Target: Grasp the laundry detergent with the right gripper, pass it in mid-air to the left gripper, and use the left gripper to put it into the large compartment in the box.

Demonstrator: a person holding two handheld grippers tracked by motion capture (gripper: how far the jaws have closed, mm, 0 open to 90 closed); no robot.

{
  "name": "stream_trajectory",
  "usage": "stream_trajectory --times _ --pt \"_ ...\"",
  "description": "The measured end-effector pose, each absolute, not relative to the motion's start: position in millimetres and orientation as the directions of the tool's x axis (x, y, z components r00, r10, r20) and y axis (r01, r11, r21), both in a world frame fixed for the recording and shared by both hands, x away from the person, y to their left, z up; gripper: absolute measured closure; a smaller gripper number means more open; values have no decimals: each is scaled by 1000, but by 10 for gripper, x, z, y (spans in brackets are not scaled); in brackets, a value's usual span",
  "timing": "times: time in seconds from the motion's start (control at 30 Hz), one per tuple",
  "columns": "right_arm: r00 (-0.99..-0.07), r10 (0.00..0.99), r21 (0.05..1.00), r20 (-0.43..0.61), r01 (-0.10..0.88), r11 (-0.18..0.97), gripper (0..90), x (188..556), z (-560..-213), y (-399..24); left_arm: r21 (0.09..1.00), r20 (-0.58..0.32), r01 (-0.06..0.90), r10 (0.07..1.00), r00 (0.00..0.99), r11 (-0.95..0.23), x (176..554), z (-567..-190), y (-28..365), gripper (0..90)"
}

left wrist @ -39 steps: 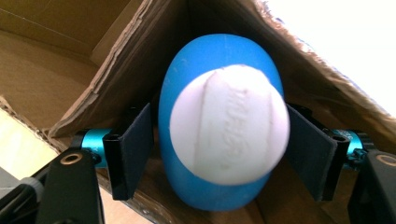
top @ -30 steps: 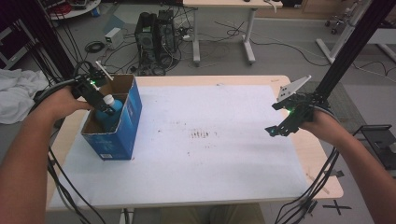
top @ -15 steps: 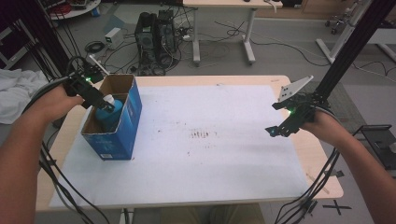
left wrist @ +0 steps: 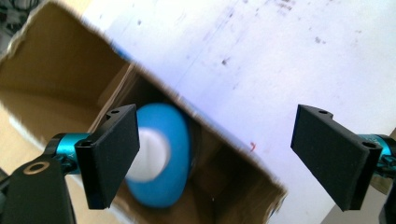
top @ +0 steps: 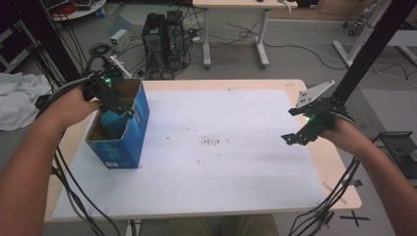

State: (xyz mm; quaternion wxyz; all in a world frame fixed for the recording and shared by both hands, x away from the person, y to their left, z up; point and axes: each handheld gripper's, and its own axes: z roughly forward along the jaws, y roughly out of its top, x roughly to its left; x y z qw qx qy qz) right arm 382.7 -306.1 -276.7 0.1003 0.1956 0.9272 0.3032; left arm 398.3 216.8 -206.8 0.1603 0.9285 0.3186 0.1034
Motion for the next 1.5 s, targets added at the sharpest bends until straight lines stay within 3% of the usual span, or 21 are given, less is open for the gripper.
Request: stream_trajectory --times 0.1,0.3,0.33,0.93,1.5 --pt "-902 426 604 -69 302 737 11 3819 -2761 -3068 344 115 534 599 792 -772 3996 -2038 2043 155" --pt "-906 419 600 -62 302 741 11 3832 -2765 -3085 399 107 531 613 783 -748 4004 -2050 1728 155" --pt "-903 426 597 -52 314 738 11 3828 -2766 -3078 343 135 485 553 822 -804 4040 -2007 1687 155" --pt "-914 406 566 -8 331 755 11 3987 -2720 -2984 296 109 371 417 902 -880 4206 -2254 772 155" --pt "-922 388 529 10 334 780 11 4113 -2633 -2842 286 123 339 385 915 -897 4246 -2305 609 155"
